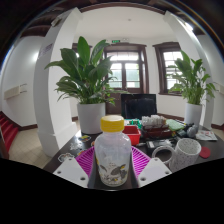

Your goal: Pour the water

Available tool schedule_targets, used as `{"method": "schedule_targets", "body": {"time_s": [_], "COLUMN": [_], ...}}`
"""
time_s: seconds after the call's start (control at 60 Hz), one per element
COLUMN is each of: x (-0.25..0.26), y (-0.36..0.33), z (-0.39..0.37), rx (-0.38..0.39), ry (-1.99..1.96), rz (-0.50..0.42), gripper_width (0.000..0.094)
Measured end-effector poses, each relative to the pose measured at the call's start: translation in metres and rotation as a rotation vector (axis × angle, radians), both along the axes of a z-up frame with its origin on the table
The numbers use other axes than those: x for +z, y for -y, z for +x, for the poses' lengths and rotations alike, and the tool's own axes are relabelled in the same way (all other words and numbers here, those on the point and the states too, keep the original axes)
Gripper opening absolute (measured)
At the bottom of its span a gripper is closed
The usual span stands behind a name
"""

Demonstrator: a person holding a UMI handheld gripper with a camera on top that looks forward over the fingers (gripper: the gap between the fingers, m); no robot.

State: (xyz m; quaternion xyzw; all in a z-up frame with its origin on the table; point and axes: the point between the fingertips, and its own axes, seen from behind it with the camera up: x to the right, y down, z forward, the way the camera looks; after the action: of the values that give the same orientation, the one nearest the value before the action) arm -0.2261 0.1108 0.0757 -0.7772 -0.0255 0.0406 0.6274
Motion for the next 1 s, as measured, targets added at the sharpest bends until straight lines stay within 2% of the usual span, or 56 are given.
{"method": "schedule_targets", "body": {"time_s": [0.083,0.283,0.383,0.517,0.717,0.817,1.0], "x": [0.0,0.0,0.011,0.032,0.078,0.081,0.08], "y": [-0.002,-0.004,-0.003,-0.004,0.001,0.001,-0.004], "z": [0.001,0.007,0.009,0.034,0.096,0.12,0.134], "rx": [-0.015,-0.039,-0.047,-0.124,-0.211,-0.265,-0.301], "ry": [-0.009,-0.063,-0.274,-0.655,-1.261,-1.499,-1.843], "rz": [0.002,-0.01,-0.03,-0.047,0.132,0.15,0.18], "gripper_width": [0.0444,0.0443,0.0443,0.0444,0.0442,0.044,0.0442]}}
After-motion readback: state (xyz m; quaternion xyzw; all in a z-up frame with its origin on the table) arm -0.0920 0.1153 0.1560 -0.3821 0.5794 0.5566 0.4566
